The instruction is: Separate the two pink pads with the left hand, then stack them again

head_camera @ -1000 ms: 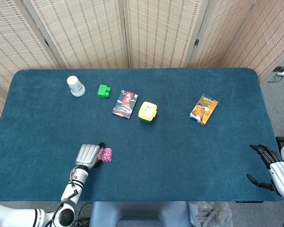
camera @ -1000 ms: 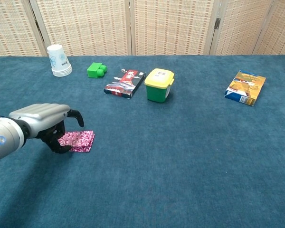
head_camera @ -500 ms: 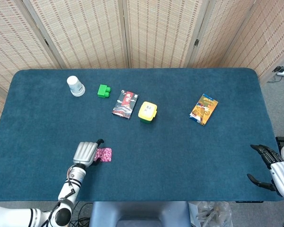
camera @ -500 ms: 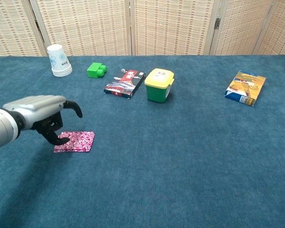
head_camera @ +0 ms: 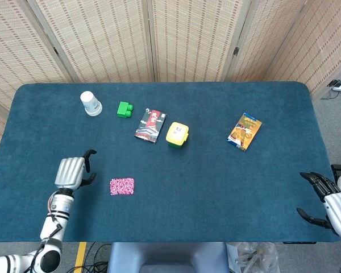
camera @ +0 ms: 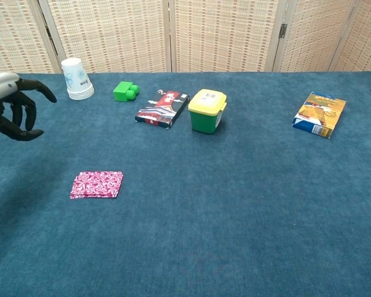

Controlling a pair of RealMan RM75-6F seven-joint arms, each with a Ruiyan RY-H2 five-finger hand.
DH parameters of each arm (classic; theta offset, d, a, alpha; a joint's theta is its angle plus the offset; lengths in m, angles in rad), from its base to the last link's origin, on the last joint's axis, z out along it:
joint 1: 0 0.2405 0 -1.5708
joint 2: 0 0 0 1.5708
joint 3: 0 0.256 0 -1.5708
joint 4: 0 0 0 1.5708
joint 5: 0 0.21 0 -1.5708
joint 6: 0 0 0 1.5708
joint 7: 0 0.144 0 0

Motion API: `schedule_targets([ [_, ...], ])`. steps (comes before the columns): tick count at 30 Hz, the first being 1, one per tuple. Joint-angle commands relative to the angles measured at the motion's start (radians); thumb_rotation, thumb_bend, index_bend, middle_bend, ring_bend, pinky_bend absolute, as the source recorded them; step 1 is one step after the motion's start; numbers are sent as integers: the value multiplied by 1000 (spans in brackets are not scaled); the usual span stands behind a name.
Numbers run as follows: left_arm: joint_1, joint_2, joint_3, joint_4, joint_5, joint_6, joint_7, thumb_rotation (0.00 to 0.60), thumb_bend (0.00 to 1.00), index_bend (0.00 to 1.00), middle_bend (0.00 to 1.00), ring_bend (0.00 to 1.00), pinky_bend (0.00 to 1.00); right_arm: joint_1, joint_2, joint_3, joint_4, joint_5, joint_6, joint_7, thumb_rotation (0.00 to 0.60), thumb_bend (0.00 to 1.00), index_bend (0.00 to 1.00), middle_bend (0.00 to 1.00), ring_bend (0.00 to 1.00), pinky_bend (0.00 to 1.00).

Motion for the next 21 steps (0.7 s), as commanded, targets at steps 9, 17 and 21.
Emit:
schedule_targets([
  [9,185,123,71,61,237,165,-234,600,359,266,390,324,453,15,-3,5,-13,-9,-8,-4,600,276,97,155,117,165],
  [17,320,166,140,34,369,320,-266,600,358,258,338,287,422,28,-5,7,-15,-24,-9,5,600,277,97,155,117,165],
  [21,373,178,153,35,419,387,-276,600,358,257,324,277,399,35,-6,4,-23,-27,-22,-7,600,277,97,155,117,165],
])
